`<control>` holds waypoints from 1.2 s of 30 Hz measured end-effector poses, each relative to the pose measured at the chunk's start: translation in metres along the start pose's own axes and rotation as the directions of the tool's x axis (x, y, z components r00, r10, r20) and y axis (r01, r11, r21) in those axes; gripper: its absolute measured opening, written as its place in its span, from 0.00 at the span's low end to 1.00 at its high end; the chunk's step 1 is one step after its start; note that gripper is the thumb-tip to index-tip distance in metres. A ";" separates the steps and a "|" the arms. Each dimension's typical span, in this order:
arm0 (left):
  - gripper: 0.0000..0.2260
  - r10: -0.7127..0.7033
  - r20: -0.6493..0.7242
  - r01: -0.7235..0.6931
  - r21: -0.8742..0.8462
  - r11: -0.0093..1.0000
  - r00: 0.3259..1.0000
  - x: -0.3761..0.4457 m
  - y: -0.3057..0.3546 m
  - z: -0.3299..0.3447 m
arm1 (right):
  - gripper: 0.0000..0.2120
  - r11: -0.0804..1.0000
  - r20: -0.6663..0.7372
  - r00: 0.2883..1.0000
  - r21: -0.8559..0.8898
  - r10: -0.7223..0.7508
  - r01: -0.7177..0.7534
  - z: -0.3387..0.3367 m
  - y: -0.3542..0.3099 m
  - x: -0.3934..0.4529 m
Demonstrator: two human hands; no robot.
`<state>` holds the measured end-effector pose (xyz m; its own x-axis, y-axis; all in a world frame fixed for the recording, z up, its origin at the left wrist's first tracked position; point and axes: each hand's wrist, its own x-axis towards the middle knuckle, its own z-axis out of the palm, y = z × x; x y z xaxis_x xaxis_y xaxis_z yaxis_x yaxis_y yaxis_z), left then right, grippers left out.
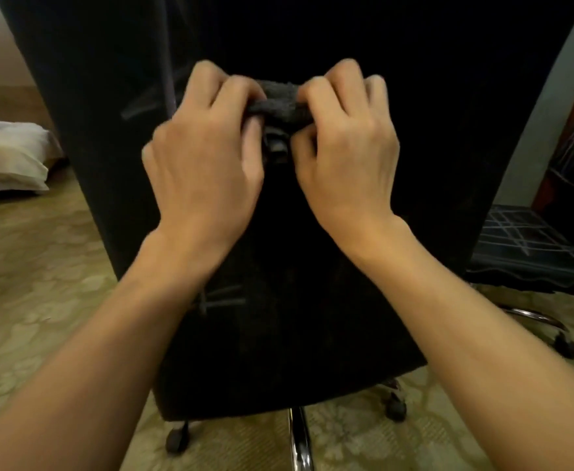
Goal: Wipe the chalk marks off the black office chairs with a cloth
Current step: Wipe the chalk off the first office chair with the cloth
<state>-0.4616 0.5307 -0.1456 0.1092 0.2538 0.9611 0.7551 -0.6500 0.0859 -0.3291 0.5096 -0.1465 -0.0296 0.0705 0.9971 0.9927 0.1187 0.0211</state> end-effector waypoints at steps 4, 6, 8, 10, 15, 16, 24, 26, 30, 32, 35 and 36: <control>0.09 -0.021 0.069 0.020 0.013 1.000 0.997 -0.048 -0.012 0.011 | 0.08 0.999 0.072 0.997 0.029 -0.024 0.022 0.012 -0.003 -0.053; 0.09 -0.033 0.155 0.035 -0.013 0.999 0.987 -0.098 -0.022 0.022 | 0.09 0.997 0.142 0.990 0.069 -0.029 0.019 0.015 -0.005 -0.102; 0.11 -0.021 0.244 0.035 -0.052 0.998 0.970 -0.149 -0.033 0.031 | 0.11 0.995 0.236 0.970 0.098 -0.053 0.030 0.015 -0.006 -0.151; 0.11 0.009 0.331 0.021 -0.087 0.996 0.944 -0.189 -0.043 0.035 | 0.12 0.993 0.347 0.933 0.104 -0.094 0.061 0.011 -0.008 -0.190; 0.11 -0.049 0.247 0.076 -0.102 0.992 0.968 -0.168 -0.049 0.029 | 0.08 0.983 0.327 0.932 0.142 -0.156 0.115 0.006 -0.010 -0.159; 0.10 -0.091 0.180 0.114 -0.126 0.985 0.980 -0.151 -0.047 0.025 | 0.08 0.983 0.270 0.951 0.143 -0.151 0.116 0.007 -0.013 -0.136; 0.09 -0.067 0.256 0.102 -0.124 0.987 0.964 -0.162 -0.062 0.013 | 0.05 0.976 0.375 0.901 0.073 -0.218 0.206 0.008 -0.026 -0.140; 0.10 -0.023 0.320 0.066 -0.126 0.990 0.947 -0.190 -0.078 0.009 | 0.06 0.972 0.472 0.850 0.105 -0.235 0.211 0.007 -0.036 -0.169; 0.11 -0.085 0.316 0.136 -0.145 0.980 0.945 -0.210 -0.112 -0.002 | 0.08 0.972 0.533 0.814 0.167 -0.230 0.165 0.015 -0.076 -0.175; 0.11 -0.111 0.285 0.163 -0.168 0.972 0.952 -0.202 -0.126 -0.007 | 0.08 0.977 0.522 0.828 0.161 -0.202 0.137 0.023 -0.096 -0.161; 0.11 -0.137 0.250 0.184 -0.177 0.967 0.959 -0.192 -0.145 -0.007 | 0.07 0.984 0.516 0.840 0.137 -0.171 0.115 0.037 -0.114 -0.151; 0.11 -0.124 0.254 0.170 -0.166 0.971 0.959 -0.194 -0.150 -0.006 | 0.06 0.984 0.521 0.836 0.132 -0.174 0.123 0.041 -0.117 -0.154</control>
<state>-0.5999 0.5751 -0.3430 0.1751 0.5058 0.8447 0.6446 -0.7074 0.2900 -0.4454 0.5253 -0.3056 -0.2585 0.5543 0.7911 0.9574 0.2559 0.1335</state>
